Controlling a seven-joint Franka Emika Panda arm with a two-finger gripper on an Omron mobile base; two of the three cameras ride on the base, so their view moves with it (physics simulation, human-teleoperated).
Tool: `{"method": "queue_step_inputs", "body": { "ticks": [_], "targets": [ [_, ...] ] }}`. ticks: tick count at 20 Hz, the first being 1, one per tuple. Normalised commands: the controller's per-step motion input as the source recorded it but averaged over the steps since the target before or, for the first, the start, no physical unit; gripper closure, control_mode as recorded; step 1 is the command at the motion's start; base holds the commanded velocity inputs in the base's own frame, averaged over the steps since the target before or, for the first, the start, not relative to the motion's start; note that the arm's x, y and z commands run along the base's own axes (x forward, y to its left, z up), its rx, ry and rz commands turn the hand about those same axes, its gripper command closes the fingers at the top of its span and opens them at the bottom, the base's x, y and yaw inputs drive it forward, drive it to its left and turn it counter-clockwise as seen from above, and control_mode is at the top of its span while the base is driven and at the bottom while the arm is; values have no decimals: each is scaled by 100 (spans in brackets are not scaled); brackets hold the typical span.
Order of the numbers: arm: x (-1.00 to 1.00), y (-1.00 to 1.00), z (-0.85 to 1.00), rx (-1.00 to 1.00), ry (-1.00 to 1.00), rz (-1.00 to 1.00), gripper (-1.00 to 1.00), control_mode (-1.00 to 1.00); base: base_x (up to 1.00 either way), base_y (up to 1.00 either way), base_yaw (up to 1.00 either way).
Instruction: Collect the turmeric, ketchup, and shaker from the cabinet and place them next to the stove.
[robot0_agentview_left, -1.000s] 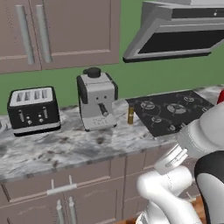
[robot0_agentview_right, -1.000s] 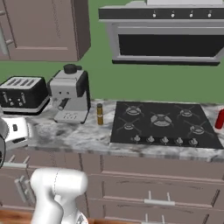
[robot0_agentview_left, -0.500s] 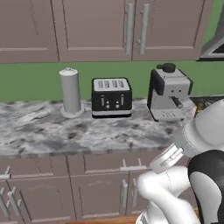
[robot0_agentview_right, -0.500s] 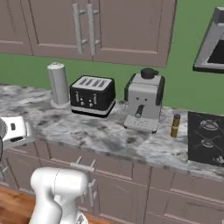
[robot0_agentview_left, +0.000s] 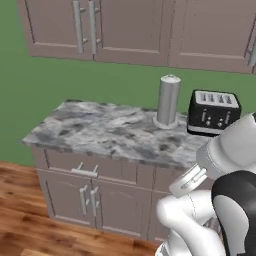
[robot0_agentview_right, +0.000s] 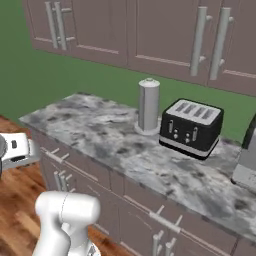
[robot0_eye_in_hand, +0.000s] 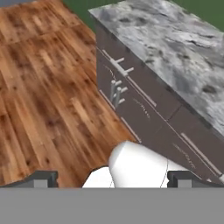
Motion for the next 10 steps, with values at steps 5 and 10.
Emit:
{"method": "queue_step_inputs", "body": {
  "ticks": [5, 10],
  "targets": [
    [0, 0, 0, 0, 0, 0, -100, 100, 0, 68, 56],
    [0, 0, 0, 0, 0, 0, -100, 100, 0, 68, 56]
  ]
}}
